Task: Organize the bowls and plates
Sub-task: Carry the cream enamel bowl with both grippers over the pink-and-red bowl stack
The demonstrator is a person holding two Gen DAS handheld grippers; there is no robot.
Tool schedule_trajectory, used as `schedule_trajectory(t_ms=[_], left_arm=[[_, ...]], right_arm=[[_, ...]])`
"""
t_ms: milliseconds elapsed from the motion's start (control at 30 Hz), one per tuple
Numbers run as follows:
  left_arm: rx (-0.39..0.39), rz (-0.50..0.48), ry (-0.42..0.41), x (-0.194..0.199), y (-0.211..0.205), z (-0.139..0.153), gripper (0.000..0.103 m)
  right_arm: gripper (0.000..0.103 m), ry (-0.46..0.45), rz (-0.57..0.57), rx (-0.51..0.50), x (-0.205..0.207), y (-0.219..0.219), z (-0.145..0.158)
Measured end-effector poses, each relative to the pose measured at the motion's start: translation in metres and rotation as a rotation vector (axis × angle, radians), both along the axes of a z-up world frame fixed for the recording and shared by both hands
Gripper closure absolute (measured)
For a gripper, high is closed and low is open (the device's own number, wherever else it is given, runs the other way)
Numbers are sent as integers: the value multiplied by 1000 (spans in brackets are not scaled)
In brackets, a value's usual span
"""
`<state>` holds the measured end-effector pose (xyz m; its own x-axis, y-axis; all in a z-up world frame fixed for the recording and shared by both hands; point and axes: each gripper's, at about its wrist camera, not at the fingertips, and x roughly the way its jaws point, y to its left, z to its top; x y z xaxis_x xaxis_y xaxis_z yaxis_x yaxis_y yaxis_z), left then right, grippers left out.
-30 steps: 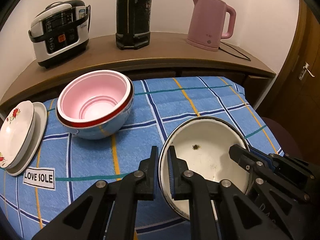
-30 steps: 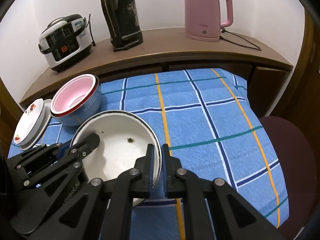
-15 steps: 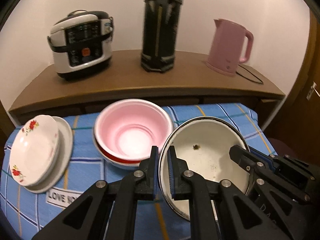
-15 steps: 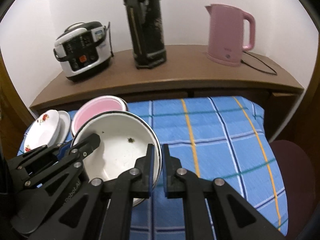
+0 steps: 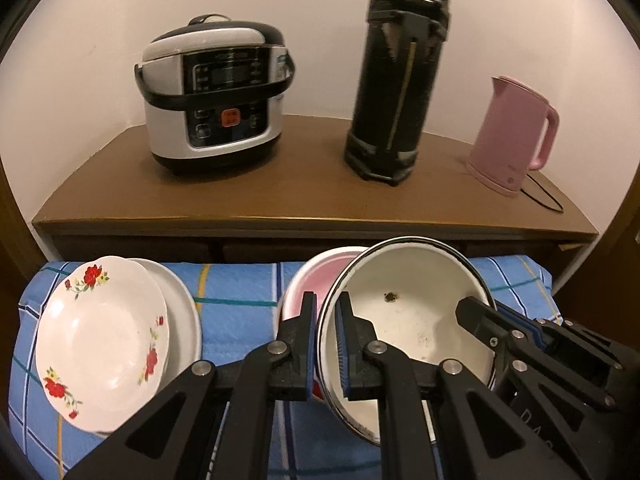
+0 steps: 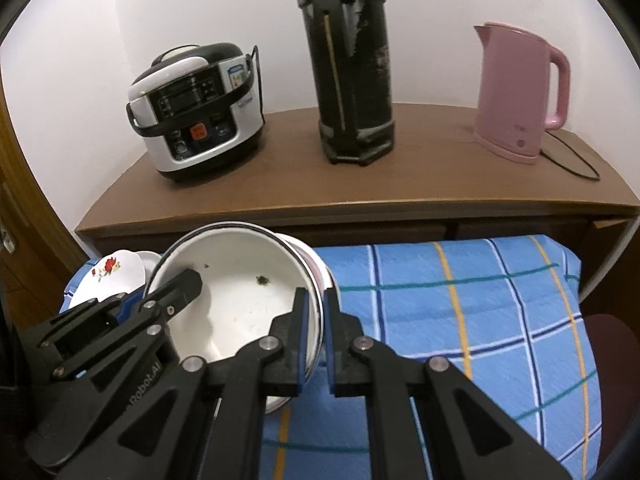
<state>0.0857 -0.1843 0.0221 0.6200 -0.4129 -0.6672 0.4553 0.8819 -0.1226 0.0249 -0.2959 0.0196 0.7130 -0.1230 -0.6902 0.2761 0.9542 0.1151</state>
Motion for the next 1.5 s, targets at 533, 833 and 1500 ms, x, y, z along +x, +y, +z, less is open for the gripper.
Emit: schedule_trajectory(t_ms=[533,833,1500], left_arm=[[1,21,49,37,0,-11,93],[1,28,42,39,0,-1,92],[48,-3,84,33,-9,-14,88]], right_arm=[[96,32,10,13,35,-3,-9],[96,30,13,24,38,-5,-3],[96,110,10,16,22,-6,-18]])
